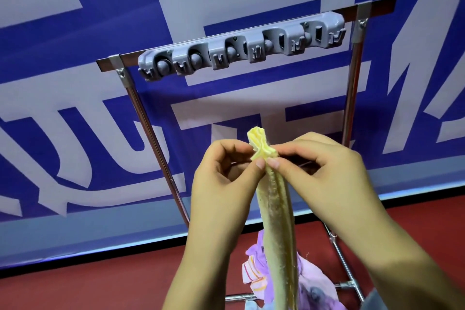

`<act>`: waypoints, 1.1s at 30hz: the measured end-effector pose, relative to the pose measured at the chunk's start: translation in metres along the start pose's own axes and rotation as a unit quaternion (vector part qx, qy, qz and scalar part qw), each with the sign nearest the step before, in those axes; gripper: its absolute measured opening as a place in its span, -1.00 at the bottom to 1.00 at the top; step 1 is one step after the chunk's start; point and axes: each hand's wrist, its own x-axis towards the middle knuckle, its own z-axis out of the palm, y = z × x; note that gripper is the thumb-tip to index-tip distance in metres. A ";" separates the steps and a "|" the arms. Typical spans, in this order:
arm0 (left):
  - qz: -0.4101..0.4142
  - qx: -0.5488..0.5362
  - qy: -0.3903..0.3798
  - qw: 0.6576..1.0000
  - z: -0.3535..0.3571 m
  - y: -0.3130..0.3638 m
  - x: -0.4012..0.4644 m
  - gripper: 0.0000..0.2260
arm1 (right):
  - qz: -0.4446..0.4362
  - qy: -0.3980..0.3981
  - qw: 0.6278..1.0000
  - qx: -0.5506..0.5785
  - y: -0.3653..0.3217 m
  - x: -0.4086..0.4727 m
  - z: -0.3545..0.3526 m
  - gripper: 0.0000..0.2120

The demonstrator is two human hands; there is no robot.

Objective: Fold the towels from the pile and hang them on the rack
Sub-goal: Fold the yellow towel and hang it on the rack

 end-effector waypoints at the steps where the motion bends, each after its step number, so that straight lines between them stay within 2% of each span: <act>1: -0.001 -0.005 0.000 1.000 0.000 0.000 -0.001 -0.82 | -0.002 0.003 1.000 -0.003 0.000 0.000 0.000 -0.86; 9: 0.001 -0.022 0.011 1.000 0.002 0.003 -0.005 -0.83 | -0.026 0.027 0.999 -0.023 0.001 -0.003 0.005 -0.85; 19: -0.006 -0.132 -0.022 0.991 0.009 0.005 -0.008 -0.87 | -0.051 0.060 0.996 -0.051 0.000 -0.003 0.007 -0.76; 24: -0.011 -0.146 -0.045 0.988 0.007 0.004 -0.007 -0.72 | -0.044 0.068 0.995 -0.062 0.003 0.000 0.008 -0.76; 28: 0.017 -0.110 -0.079 0.991 -0.001 0.003 -0.006 -0.75 | 0.000 0.049 0.998 0.028 0.003 0.004 0.001 -0.86; 31: 0.049 -0.030 -0.022 0.998 -0.007 -0.010 -0.002 -0.70 | 0.054 0.005 0.990 0.132 0.003 0.009 -0.005 -0.87; 33: 0.041 0.024 0.015 0.999 -0.013 -0.021 0.003 -0.56 | 0.067 -0.020 0.983 0.170 0.001 0.011 -0.008 -0.87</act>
